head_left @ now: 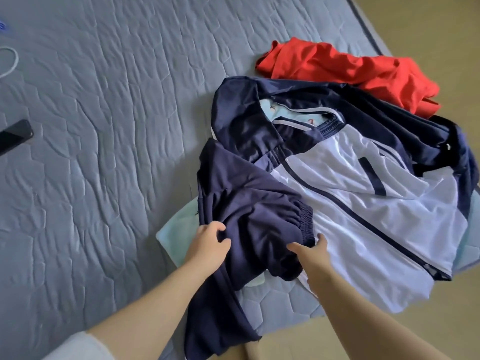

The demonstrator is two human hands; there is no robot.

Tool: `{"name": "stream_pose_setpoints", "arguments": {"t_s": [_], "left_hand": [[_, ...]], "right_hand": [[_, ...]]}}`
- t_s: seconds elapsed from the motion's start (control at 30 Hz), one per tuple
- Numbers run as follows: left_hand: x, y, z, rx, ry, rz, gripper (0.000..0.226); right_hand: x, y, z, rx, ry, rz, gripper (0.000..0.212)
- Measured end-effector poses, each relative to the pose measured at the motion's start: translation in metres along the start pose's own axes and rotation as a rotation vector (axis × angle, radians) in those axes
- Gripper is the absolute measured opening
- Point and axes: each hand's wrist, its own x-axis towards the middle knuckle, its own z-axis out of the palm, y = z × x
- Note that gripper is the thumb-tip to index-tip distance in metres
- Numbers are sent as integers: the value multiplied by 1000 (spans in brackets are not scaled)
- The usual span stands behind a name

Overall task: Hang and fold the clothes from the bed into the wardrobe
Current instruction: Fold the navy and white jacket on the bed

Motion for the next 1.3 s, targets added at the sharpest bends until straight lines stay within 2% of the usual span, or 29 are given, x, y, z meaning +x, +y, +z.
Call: {"name": "stream_pose_setpoints", "arguments": {"t_s": [0.07,0.1,0.2,0.27,0.33,0.43,0.57,0.63,0.7,0.8,0.87,0.93,1.0,1.07,1.17,1.3], "left_hand": [[9,-3,5,113,122,57,46],[13,-5,7,132,130,68,55],[19,-14,15,17,-72,59,69],[20,-21,18,1,-160,82,71],[19,-27,19,2,-172,103,68],[12,-33,15,-15,-171,101,62],[-5,-33,1,-81,-181,100,58],[-13,-24,-5,-250,-203,91,52],[-21,-8,-13,-508,-213,23,37],[-26,12,-26,-1053,-310,-239,31],[-28,15,-33,-1117,-336,-291,25],[-27,13,-40,-1051,-216,-297,24],[-22,12,-55,-1090,-21,-296,19],[-13,14,-75,-1161,160,-263,13],[3,26,-103,-1151,337,-111,12],[24,56,-131,-933,527,246,18]], "right_hand": [[12,8,8,32,-52,2,86],[16,12,11,54,-73,-5,81],[19,24,16,184,-131,-15,57],[15,29,20,172,-112,-36,44],[8,32,24,114,-36,-80,34],[-9,29,27,-25,67,-249,23],[-35,15,28,-185,57,-437,14],[-51,4,29,-169,-44,-499,19],[-70,-10,33,-166,-193,-596,18],[-94,-25,42,-362,-392,-844,7],[-106,-30,45,-458,-543,-917,5],[-117,-37,44,-387,-703,-786,12],[-118,-43,45,-169,-717,-591,13],[-107,-48,45,-83,-539,-568,15],[-86,-53,40,-201,-283,-530,13],[-55,-55,35,-405,-162,-471,29]]}}
